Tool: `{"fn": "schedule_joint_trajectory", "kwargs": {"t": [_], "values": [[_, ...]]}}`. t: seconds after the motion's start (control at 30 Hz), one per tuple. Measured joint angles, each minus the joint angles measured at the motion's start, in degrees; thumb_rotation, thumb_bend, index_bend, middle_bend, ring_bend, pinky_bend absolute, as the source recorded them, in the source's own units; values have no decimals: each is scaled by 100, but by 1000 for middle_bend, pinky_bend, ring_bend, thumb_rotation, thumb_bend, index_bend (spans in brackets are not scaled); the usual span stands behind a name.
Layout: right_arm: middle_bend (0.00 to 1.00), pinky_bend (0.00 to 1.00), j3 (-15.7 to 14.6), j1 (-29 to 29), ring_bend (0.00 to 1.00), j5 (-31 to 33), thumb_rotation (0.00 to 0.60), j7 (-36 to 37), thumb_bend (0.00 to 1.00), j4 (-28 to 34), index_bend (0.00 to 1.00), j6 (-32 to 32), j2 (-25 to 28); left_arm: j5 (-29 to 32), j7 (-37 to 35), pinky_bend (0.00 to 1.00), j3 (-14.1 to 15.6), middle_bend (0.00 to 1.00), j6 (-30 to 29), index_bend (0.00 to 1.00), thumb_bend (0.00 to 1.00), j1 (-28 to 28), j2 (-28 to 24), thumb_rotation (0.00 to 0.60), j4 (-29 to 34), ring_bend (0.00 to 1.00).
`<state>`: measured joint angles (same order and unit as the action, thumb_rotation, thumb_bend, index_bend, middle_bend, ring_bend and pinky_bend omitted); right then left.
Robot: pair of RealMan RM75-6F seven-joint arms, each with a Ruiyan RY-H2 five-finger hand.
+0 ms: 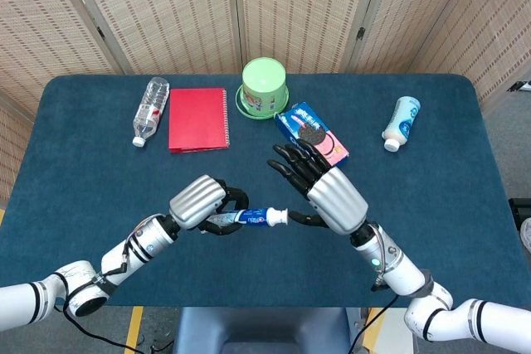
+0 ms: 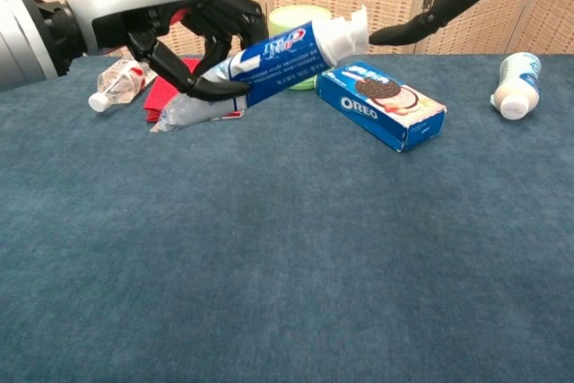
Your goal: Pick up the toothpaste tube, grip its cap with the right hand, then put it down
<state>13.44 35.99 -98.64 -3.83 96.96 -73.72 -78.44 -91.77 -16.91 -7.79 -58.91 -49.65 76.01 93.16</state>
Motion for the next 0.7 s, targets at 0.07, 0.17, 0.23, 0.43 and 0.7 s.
{"fn": "schedule_joint_trajectory", "kwargs": {"t": [0.07,0.17,0.23,0.43,0.7], "values": [[0,0,1,24,0,44,600,1,0,-10,0,12,-6,3,111,627,29,807,23,709,610,-2,24,600,-37,733],[0,0,-2,87,0,93,600,-5,0,-14,0,74,-41,51,280,627,54,807,67,709,610,-5,79,600,-78,733],[0,0,-1,129,0,117,600,-37,0,-12,0,104,-78,125,303,627,50,807,95,709,610,-7,106,600,-81,731],[0,0,-3,109,0,177,600,-10,0,162,0,19,-22,242,180,627,7,807,-27,710,610,60,157,600,-132,729],[0,0,-172,16,0,331,542,529,0,639,0,172,479,122,-197,627,32,810,-451,711,610,250,222,600,-298,727]]}}
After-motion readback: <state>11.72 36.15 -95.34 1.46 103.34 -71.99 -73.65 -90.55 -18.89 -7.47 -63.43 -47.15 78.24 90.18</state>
